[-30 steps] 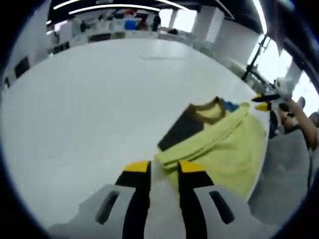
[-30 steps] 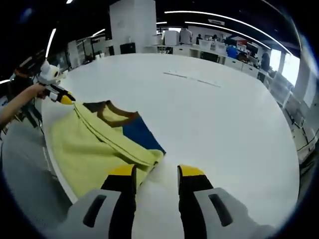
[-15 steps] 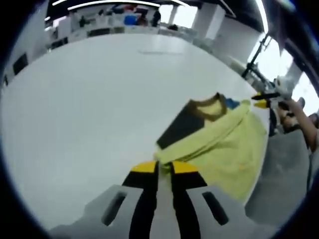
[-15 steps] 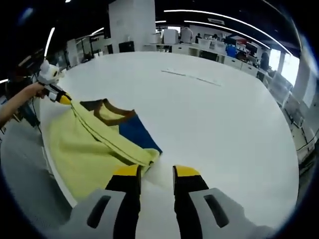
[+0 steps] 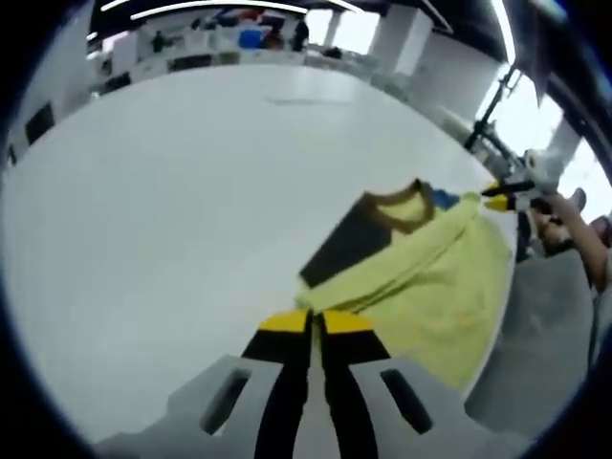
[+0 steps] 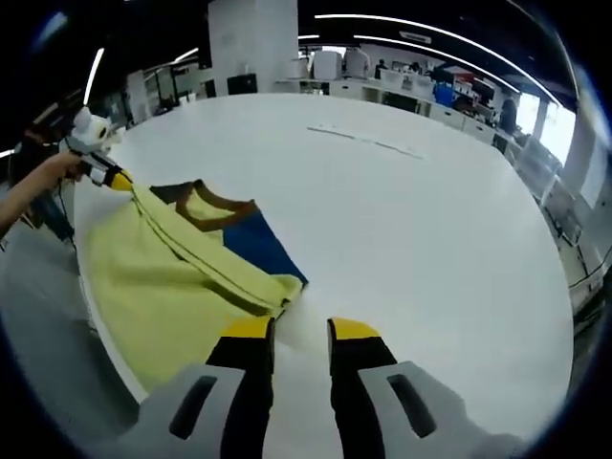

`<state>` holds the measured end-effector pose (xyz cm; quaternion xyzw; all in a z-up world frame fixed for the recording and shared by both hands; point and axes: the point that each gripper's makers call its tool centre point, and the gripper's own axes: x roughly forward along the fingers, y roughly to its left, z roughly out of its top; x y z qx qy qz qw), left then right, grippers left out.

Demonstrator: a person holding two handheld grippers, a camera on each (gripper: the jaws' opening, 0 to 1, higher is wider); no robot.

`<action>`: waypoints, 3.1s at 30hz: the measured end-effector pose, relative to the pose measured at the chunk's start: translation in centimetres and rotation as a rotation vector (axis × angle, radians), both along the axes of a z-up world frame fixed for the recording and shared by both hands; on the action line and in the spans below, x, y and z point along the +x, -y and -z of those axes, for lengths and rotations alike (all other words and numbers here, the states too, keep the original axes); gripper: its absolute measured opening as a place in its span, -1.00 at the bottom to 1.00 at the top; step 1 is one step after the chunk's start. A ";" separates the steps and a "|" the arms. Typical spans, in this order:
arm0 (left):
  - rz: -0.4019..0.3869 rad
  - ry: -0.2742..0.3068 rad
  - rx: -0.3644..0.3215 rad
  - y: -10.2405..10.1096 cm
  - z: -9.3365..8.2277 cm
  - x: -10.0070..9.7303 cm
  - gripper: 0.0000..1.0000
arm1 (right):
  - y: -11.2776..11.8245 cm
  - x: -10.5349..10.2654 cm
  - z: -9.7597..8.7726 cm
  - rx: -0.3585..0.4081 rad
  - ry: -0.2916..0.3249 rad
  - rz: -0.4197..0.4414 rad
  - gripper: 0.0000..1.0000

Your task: Fold the garment on the visible template until the final outline fits inside the template.

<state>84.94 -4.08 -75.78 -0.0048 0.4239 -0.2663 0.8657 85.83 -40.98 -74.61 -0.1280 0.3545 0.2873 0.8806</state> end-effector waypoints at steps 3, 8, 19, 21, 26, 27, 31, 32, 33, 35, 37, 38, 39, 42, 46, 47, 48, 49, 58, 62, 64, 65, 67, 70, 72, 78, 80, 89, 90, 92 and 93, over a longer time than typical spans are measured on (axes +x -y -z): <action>0.003 -0.001 0.003 0.0 0.0 0.0 -1.00 | -0.3 0.5 -0.2 0.009 0.014 0.005 -0.70; 0.010 -0.011 0.002 -0.1 0.1 -0.2 -1.00 | -1.0 1.0 0.0 0.004 0.000 -0.015 -0.78; 0.019 -0.016 0.002 0.1 0.1 -0.4 -1.00 | -1.3 0.6 -0.5 -0.085 0.022 -0.083 -0.78; 0.022 -0.016 0.005 0.0 0.1 -0.4 -1.00 | -1.3 1.0 -0.8 -0.068 0.029 -0.066 -0.78; 0.027 -0.014 0.008 0.0 0.0 -0.4 -1.00 | -2.1 1.2 -1.1 -0.062 0.036 -0.088 -0.80; 0.027 -0.014 0.009 0.0 0.0 -0.4 -1.00 | -2.0 1.3 -0.9 -0.071 0.031 -0.088 -0.83; 0.028 -0.017 0.011 0.1 0.1 -0.5 -1.00 | -1.9 1.6 0.1 -0.064 0.005 -0.085 -0.84; 0.028 -0.017 0.011 0.1 0.1 -0.5 -1.00 | -1.9 1.6 0.2 -0.060 0.000 -0.080 -0.88; 0.027 -0.019 0.010 0.1 0.1 -0.5 -1.00 | -1.9 1.6 0.3 -0.065 0.000 -0.082 -0.90; 0.019 -0.019 0.005 0.0 0.1 -0.5 -1.00 | -1.9 1.4 0.4 -0.066 -0.014 -0.081 -0.92; 0.016 -0.022 -0.001 0.0 0.0 -0.5 -1.00 | -1.9 1.3 0.3 -0.066 -0.015 -0.084 -0.93; 0.016 -0.020 -0.001 0.0 -0.2 -0.5 -1.00 | -1.9 1.2 0.1 -0.067 -0.010 -0.085 -0.93; 0.018 -0.016 0.001 0.0 -0.3 -0.5 -1.00 | -1.9 1.4 -0.2 -0.064 -0.003 -0.081 -0.93; 0.016 -0.008 -0.003 -0.1 -0.7 -0.2 -1.00 | -1.9 1.8 -0.9 -0.044 0.009 -0.070 -0.93; 0.018 0.021 0.000 -0.1 -1.3 0.5 -1.00 | -2.0 2.7 -1.3 -0.036 0.024 -0.058 -0.94; 0.017 0.025 -0.001 -0.1 -1.4 0.6 -1.00 | -2.0 2.8 -1.2 -0.041 0.027 -0.057 -0.94; 0.014 0.030 -0.004 -0.2 -1.5 0.8 -1.00 | -2.0 3.0 -1.2 -0.041 0.028 -0.055 -0.94; 0.015 0.033 -0.004 -0.2 -1.6 1.0 -1.00 | -2.0 3.2 -1.1 -0.038 0.026 -0.054 -0.94; -0.004 0.016 -0.018 -1.0 -0.8 2.4 -1.00 | -2.1 4.4 -0.5 -0.007 0.003 -0.018 -0.94; -0.018 0.006 -0.035 -1.0 -0.7 2.3 -1.00 | -2.1 4.9 -0.1 0.016 -0.014 0.007 -0.94; -0.024 0.003 -0.040 -1.1 -0.4 2.5 -1.00 | -2.0 5.0 0.3 0.017 -0.024 0.014 -0.94; -0.027 0.001 -0.043 -1.1 -0.3 2.6 -1.00 | -2.0 5.1 0.4 0.017 -0.026 0.016 -0.94; -0.034 -0.004 -0.048 -1.2 -0.1 2.7 -1.00 | -2.0 5.1 0.6 0.018 -0.034 0.020 -0.94; -0.044 -0.008 -0.057 -1.3 0.1 2.9 -1.00 | -2.0 5.2 0.9 0.024 -0.041 0.030 -0.94; -0.050 -0.014 -0.063 -1.4 0.3 2.9 -1.00 | -1.9 5.3 1.1 0.030 -0.047 0.037 -0.94; -0.102 -0.038 -0.126 -1.6 0.8 3.4 -1.00 | -1.9 5.4 1.6 0.046 -0.064 0.062 -0.95; -0.129 -0.033 -0.171 -1.6 0.6 3.8 -1.00 | -2.0 5.5 1.5 0.068 -0.065 0.076 -0.94; -0.167 0.014 -0.137 -3.0 -0.5 4.0 -1.00 | -1.4 6.6 0.5 0.055 -0.002 0.085 -0.97; -0.163 0.017 -0.133 -2.9 -0.6 3.8 -1.00 | -1.3 6.6 0.3 0.056 0.001 0.085 -0.97; -0.147 0.025 -0.115 -2.9 -0.8 3.7 -1.00 | -1.3 6.4 -0.1 0.053 0.008 0.084 -0.97; -0.134 0.030 -0.103 -2.6 -1.0 3.3 -1.00 | -1.3 6.3 -0.3 0.044 0.018 0.077 -0.97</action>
